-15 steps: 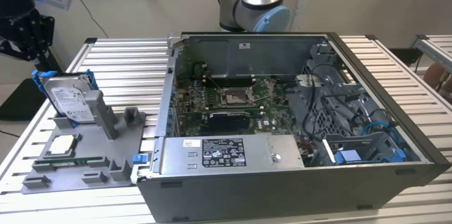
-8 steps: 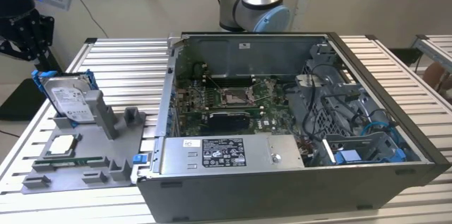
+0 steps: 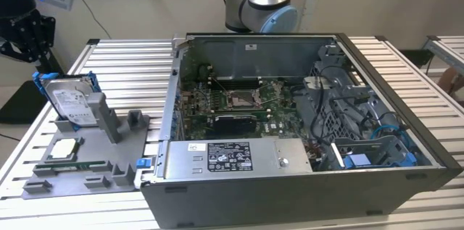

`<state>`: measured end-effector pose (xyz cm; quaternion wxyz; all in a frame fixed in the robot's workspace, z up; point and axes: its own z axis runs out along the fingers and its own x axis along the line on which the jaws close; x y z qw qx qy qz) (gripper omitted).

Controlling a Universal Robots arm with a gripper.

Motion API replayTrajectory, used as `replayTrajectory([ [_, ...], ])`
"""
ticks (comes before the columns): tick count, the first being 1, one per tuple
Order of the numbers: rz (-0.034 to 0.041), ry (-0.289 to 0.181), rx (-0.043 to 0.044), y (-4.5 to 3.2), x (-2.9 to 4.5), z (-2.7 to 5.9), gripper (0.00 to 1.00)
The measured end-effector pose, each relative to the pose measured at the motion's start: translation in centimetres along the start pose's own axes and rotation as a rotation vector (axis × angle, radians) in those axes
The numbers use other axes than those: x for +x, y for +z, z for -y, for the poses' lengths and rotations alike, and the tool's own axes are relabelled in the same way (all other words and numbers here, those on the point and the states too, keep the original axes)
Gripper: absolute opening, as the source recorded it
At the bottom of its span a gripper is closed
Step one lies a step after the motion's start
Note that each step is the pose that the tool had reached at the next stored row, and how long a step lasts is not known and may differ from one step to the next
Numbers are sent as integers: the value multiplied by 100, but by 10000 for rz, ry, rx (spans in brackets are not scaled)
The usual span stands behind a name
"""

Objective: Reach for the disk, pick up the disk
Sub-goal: 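Pick up the disk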

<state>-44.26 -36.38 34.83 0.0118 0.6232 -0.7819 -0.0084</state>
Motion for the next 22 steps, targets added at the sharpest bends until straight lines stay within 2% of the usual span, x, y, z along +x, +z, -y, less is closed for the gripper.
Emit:
replayTrajectory([
  [2, -5, -275, 18, -1, 0, -1, 0],
  [5, -1, -686, 90, 0, 0, 0, 0],
  [7, 10, -1001, 185, 2, 0, -1, 0],
  [9, 27, -1286, 317, 2, 0, 0, 0],
  [10, 30, -1430, 330, 2, 0, 1, 0],
  [13, 41, -1630, 340, 4, 0, 0, 0],
  [16, 161, -1639, 319, 7, 0, -6, 0],
  [22, 243, -1643, 277, 21, 8, -56, 0],
])
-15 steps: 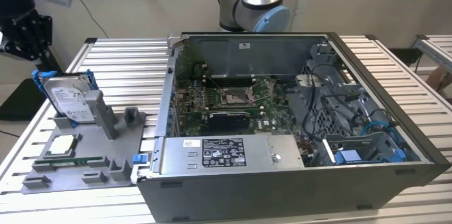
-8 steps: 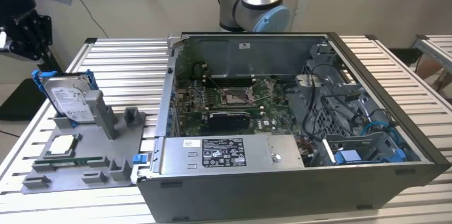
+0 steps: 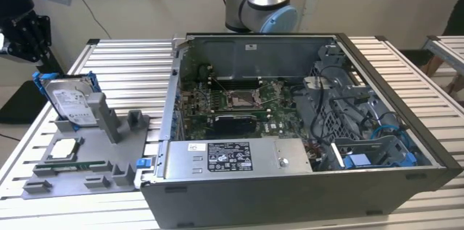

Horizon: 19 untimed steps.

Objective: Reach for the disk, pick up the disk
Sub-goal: 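Pick up the disk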

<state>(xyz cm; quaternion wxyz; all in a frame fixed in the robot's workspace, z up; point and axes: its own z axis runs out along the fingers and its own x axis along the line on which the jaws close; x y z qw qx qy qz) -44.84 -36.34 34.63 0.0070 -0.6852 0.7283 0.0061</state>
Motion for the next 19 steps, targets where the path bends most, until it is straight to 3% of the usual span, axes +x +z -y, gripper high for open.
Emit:
replayTrajectory([
  [5, 2, -22, 0, 0, 1, 0, 0],
  [6, 1, -26, 0, 0, 1, 0, 100],
  [19, 2, -84, -1, 1, 1, 0, 100],
])
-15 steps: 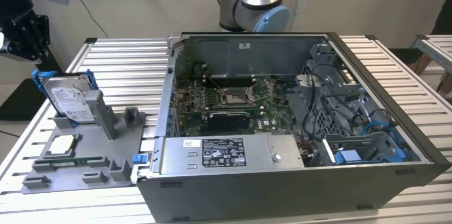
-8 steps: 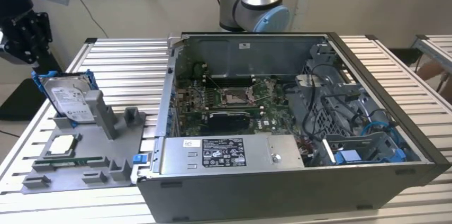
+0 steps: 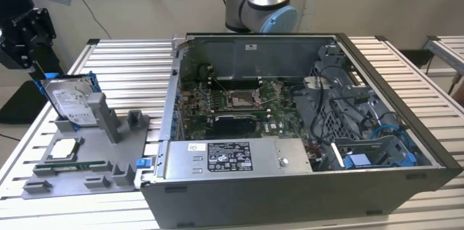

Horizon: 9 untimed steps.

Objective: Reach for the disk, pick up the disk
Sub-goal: 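Pick up the disk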

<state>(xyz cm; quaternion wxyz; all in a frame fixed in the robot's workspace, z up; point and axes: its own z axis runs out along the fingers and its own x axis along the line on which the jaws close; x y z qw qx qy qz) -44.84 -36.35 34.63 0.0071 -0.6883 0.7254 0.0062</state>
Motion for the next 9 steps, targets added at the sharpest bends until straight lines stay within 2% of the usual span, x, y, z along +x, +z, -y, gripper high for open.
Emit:
replayTrajectory([
  [2, 1, 0, 1, 9, 0, 0, 100],
  [6, 14, -1, -1, 76, 1, 0, 100],
  [9, 57, -17, -4, 119, 3, 0, 100],
])
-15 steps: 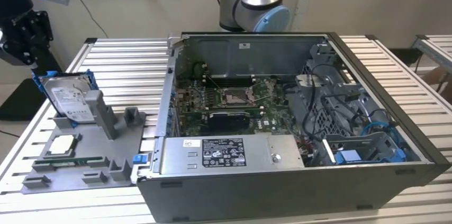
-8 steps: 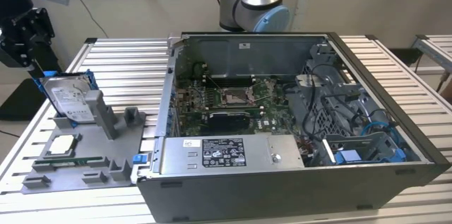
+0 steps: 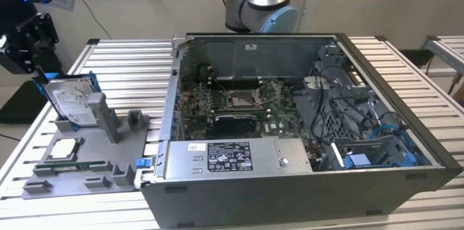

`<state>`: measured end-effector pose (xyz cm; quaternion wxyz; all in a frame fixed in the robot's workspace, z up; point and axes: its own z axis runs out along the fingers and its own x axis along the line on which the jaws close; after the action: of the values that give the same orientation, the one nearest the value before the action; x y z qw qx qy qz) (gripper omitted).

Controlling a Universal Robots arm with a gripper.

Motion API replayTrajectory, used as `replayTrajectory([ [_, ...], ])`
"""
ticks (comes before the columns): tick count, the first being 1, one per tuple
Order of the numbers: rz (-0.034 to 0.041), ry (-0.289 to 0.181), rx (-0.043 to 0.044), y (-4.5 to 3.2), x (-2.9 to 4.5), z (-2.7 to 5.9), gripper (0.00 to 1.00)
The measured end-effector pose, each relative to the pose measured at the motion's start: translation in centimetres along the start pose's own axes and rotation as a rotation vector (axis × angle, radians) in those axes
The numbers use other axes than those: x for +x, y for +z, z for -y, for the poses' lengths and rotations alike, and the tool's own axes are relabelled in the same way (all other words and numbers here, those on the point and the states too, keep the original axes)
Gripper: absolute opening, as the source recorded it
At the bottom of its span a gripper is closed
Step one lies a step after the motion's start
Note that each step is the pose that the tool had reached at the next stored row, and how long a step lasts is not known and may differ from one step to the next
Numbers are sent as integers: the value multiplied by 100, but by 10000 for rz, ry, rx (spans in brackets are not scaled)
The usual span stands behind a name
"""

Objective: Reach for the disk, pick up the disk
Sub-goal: 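Pick up the disk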

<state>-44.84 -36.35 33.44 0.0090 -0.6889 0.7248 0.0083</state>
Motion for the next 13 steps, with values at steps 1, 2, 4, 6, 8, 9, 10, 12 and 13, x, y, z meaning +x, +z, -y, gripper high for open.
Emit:
replayTrajectory([
  [1, 23, -12, -1, 14, 0, 0, 100],
  [2, 42, -23, -2, 28, 0, 0, 100],
  [4, 89, -42, -4, 53, 1, 0, 100],
  [6, 137, -63, -8, 78, 1, -1, 100],
  [8, 154, -108, -9, 110, 2, -2, 100],
  [9, 154, -202, -14, 124, 3, -2, 100],
  [10, 154, -356, -19, 132, 3, -2, 100],
  [12, 154, -720, -30, 149, 4, -3, 100],
  [13, 155, -836, -34, 160, 4, -4, 100],
])
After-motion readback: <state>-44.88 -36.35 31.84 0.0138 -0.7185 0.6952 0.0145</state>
